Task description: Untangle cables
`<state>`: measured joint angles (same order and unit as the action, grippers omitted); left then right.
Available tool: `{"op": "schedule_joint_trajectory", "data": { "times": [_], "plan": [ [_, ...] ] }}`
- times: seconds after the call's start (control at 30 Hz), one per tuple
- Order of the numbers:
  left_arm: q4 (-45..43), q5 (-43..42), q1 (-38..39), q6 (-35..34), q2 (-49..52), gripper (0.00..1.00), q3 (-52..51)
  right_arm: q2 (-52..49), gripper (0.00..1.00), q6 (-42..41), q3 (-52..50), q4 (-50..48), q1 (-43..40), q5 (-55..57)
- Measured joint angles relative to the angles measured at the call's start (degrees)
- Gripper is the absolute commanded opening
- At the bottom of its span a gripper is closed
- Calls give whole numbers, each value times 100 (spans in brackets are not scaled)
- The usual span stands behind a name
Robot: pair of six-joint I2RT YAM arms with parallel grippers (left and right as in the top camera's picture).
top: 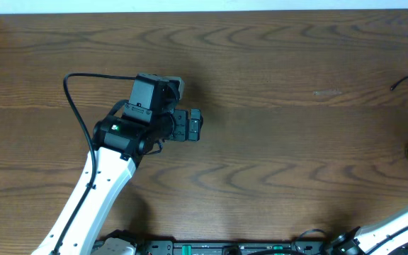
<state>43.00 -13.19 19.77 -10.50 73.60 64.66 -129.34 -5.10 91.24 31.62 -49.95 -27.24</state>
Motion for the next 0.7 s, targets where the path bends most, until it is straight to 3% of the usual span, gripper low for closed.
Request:
{"op": "schedule_joint_trajectory", "data": {
  "times": [0.03,0.27,0.47,0.5,0.7],
  "plan": [
    [0,0,0,-2,0,100,0,-44,34,13,122,149,72,-74],
    [0,0,0,0,0,100,0,-334,53,192,966,1021,693,-127],
    [0,0,0,0,0,100,0,-474,88,308,1749,1633,1294,-70],
    [0,0,0,0,0,100,0,-476,99,339,1912,1788,1388,-55],
    [-11,0,0,0,0,100,0,-459,99,614,2730,2533,1794,28]
  ]
}}
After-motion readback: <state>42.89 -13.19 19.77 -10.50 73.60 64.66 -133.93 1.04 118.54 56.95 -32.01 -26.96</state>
